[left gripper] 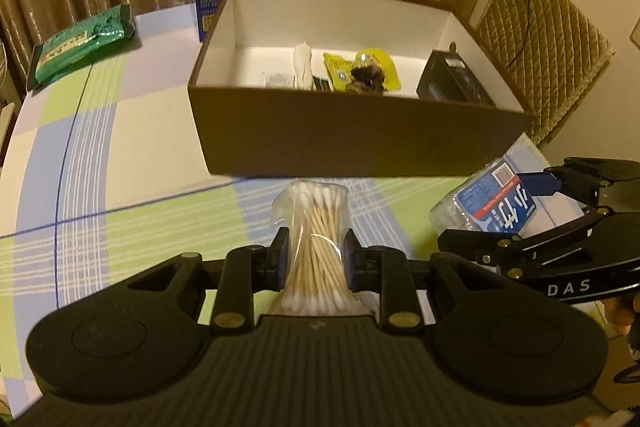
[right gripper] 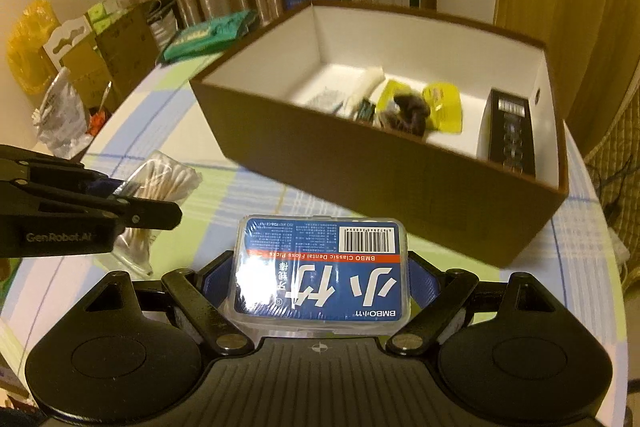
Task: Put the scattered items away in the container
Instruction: 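Carry the swab bag with the left gripper while the right gripper carries the floss box into the box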
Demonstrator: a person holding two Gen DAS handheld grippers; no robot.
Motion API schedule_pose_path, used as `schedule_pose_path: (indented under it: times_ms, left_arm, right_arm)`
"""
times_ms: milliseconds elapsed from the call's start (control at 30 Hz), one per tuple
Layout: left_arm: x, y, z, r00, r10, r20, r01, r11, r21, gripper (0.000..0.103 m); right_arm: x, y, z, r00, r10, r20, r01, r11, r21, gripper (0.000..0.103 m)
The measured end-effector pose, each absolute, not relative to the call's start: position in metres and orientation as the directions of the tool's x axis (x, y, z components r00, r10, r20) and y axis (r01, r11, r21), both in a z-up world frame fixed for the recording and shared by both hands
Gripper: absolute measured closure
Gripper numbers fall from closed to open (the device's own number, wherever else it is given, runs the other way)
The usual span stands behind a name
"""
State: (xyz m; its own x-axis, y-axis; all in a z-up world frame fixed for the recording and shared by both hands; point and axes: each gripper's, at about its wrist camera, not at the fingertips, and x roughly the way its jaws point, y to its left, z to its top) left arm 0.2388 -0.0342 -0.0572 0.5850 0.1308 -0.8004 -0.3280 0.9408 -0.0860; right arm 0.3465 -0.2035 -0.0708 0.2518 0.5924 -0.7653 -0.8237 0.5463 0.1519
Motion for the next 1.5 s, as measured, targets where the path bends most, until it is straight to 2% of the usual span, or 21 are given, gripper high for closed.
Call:
schedule_pose_path:
  times_ms: [467, 833, 1033, 1500]
  left_arm:
    - [0.273, -0.015, -0.024, 0.648, 0.163, -0.744, -0.321, 0.944, -0.073, 0.081]
    - [0.340, 0.017, -0.008, 0.668, 0.187, -0.721, -0.313, 0.949, -0.044, 0.081]
    - [0.383, 0.041, -0.011, 0.660, 0.195, -0.726, -0.317, 0.948, -0.033, 0.081]
    - [0.464, 0.078, -0.051, 0.577, 0.180, -0.797, -0.290, 0.957, 0.006, 0.081]
  right_arm:
    - [0.379, -0.184, -0.035, 0.291, 0.656, -0.696, -0.837, 0.527, 0.147, 0.019]
    - [0.444, -0.147, -0.018, 0.378, 0.650, -0.659, -0.805, 0.582, 0.112, 0.019]
    - [0.480, -0.121, -0.025, 0.402, 0.623, -0.671, -0.785, 0.611, 0.097, 0.019]
    - [0.549, -0.082, -0.059, 0.386, 0.542, -0.746, -0.764, 0.642, 0.071, 0.019]
